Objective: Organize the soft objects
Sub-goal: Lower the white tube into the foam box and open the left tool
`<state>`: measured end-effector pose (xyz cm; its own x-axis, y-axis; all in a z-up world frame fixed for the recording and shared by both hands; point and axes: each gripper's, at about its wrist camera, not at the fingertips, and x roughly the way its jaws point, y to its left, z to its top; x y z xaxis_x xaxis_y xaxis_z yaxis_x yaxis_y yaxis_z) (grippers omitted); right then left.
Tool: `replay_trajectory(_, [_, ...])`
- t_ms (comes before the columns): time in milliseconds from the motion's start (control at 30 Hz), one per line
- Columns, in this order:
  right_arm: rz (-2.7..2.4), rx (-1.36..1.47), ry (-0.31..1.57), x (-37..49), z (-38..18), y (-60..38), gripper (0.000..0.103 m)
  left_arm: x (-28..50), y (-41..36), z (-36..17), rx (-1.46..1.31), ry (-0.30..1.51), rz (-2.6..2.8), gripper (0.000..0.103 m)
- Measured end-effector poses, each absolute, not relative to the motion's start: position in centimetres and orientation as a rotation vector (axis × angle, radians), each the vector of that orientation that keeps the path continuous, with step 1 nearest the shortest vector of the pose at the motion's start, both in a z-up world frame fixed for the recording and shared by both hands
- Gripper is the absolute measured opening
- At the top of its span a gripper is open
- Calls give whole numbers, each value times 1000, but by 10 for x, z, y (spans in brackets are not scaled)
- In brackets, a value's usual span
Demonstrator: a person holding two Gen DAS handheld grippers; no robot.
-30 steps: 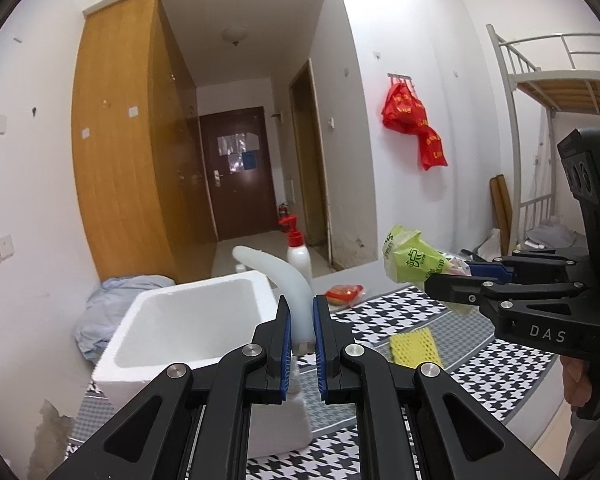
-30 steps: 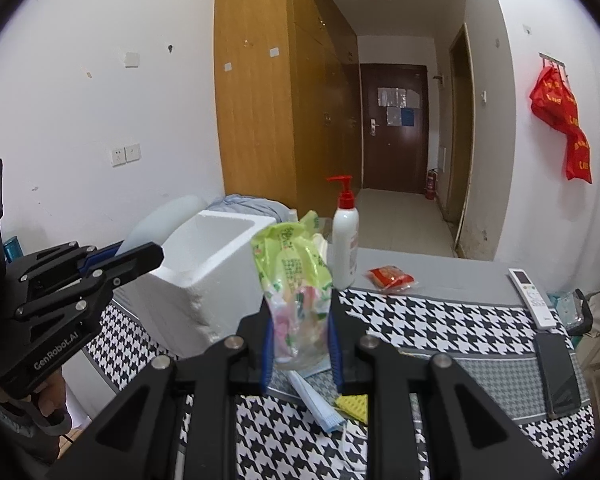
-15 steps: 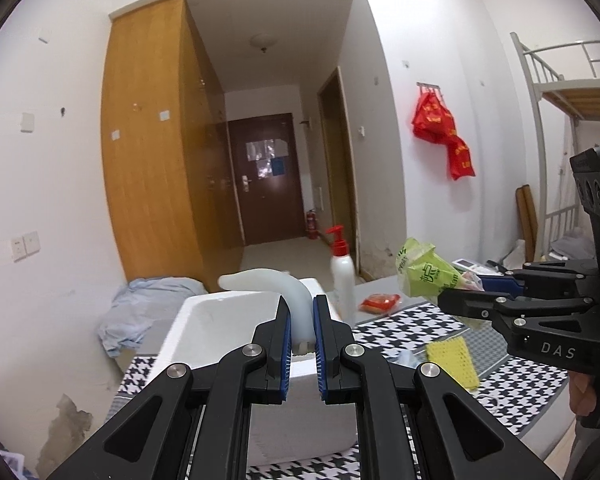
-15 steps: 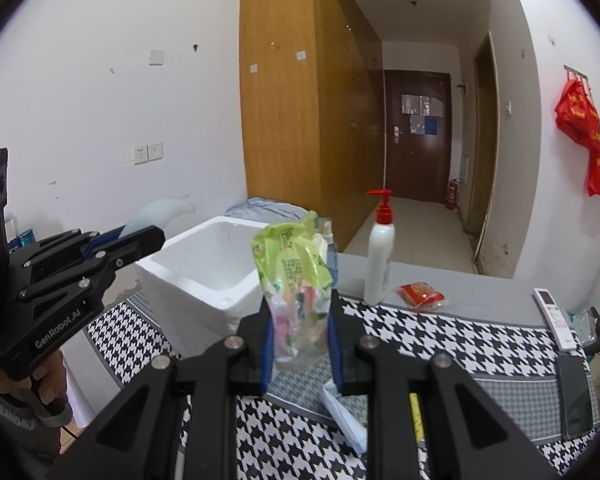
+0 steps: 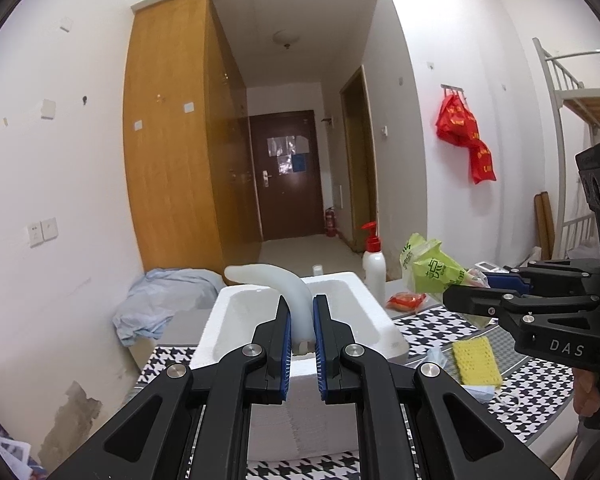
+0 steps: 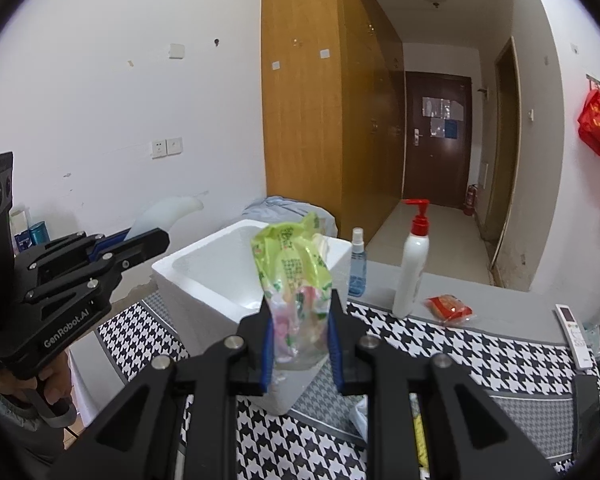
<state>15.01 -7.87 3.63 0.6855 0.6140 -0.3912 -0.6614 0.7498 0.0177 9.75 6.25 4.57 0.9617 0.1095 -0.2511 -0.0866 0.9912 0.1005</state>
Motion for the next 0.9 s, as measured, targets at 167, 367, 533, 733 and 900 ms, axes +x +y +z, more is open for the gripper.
replay_trajectory(167, [736,-130,395,153,36,-69,26,97,69,47,87,263,119,11])
replay_trajectory(367, [756,-144,398,155,35,-57,26,103,76,47,83,273,121,11])
replay_trajectory(533, [757,-146,398,156,36,-54,26,109,75,48,81,277,106,11])
replay_trajectory(733, [736,-141,398,159,36,-58,26,117,77,47,85,283,83,11])
replay_trajectory(900, [714,-139,398,161,36,-62,26,128,76,47,81,297,70,11])
